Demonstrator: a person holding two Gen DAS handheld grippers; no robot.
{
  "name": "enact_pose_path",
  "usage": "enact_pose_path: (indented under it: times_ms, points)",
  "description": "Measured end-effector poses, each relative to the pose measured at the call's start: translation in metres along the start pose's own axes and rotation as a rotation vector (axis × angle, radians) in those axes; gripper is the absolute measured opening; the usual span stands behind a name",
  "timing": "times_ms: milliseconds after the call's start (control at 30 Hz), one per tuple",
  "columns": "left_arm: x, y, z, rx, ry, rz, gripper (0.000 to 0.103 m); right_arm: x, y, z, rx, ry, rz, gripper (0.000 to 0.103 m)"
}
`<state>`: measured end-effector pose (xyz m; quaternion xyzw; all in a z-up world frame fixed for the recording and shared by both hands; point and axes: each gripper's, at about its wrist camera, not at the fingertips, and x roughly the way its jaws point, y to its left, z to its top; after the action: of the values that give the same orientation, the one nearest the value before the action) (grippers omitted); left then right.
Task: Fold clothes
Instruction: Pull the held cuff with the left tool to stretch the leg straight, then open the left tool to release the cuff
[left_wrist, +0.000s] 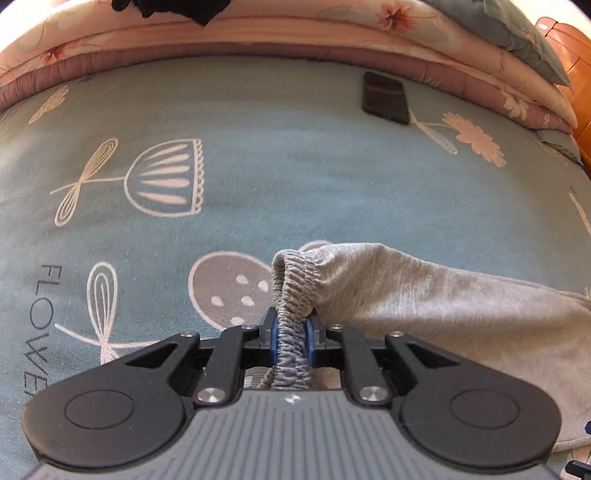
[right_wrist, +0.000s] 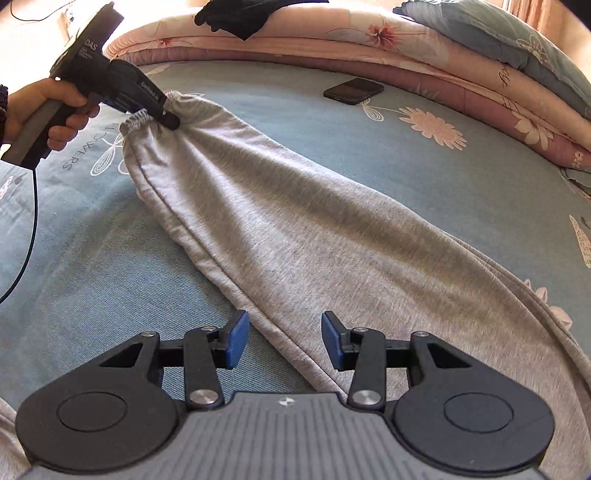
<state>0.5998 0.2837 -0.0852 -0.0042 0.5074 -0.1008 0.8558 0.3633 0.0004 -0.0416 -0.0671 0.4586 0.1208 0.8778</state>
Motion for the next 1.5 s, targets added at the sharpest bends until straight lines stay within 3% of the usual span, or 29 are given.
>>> enact_pose_path:
  times_ms: [133, 367, 433, 533, 633, 667, 833, 900, 933, 1033, 1100, 1167, 1233, 1367, 1433, 1500]
  points:
    - [0.002, 0.003, 0.004, -0.042, 0.005, -0.005, 0.012, 0.002, -0.002, -0.002, -0.001, 0.014, -0.006, 0.052]
    - [-0.028, -0.010, 0.026, 0.060, -0.143, -0.011, 0.014, 0.003, -0.004, 0.001, 0.007, 0.010, -0.018, 0.052]
    - [-0.021, -0.009, 0.027, 0.072, -0.111, 0.009, 0.021, 0.003, -0.002, 0.002, 0.010, 0.009, -0.020, 0.052]
    - [0.001, 0.006, 0.021, 0.022, 0.009, 0.054, 0.031, 0.002, 0.001, 0.003, 0.015, 0.008, -0.014, 0.055]
    - [-0.008, 0.021, 0.012, -0.060, -0.022, 0.063, 0.050, 0.002, 0.001, 0.003, 0.008, 0.004, -0.009, 0.058]
    - [-0.013, 0.025, 0.009, -0.084, -0.046, 0.072, 0.062, 0.002, 0.001, 0.002, 0.007, 0.007, -0.008, 0.058]
    - [-0.036, 0.030, 0.008, -0.131, -0.110, 0.041, 0.070, 0.008, 0.001, -0.001, -0.003, 0.030, 0.001, 0.058]
    - [-0.030, 0.034, 0.014, -0.138, -0.034, -0.050, 0.073, 0.010, 0.003, -0.001, -0.009, 0.035, 0.006, 0.058]
    - [-0.025, 0.031, 0.017, -0.095, 0.011, -0.054, 0.073, 0.010, 0.004, 0.000, -0.010, 0.036, 0.009, 0.058]
    - [-0.029, -0.001, 0.014, 0.188, -0.002, 0.227, 0.072, 0.010, 0.008, 0.003, -0.018, 0.033, 0.018, 0.058]
    - [-0.040, -0.008, 0.010, 0.233, -0.027, 0.168, 0.073, 0.010, 0.010, 0.005, -0.026, 0.030, 0.021, 0.058]
    - [-0.055, -0.011, 0.004, 0.174, -0.077, 0.042, 0.073, 0.012, 0.011, 0.005, -0.035, 0.024, 0.026, 0.058]
    - [-0.062, -0.022, -0.006, 0.192, -0.091, -0.087, 0.073, 0.018, 0.010, 0.006, -0.041, 0.022, 0.024, 0.056]
    - [-0.050, -0.062, -0.037, 0.330, -0.030, -0.277, 0.074, 0.032, 0.009, 0.008, -0.053, 0.020, 0.019, 0.034]
    - [-0.036, -0.076, -0.049, 0.347, 0.022, -0.325, 0.074, 0.039, 0.007, 0.011, -0.057, 0.009, 0.010, 0.034]
    - [-0.021, -0.078, -0.058, 0.310, 0.077, -0.306, 0.074, 0.048, 0.004, 0.014, -0.043, 0.009, -0.006, 0.034]
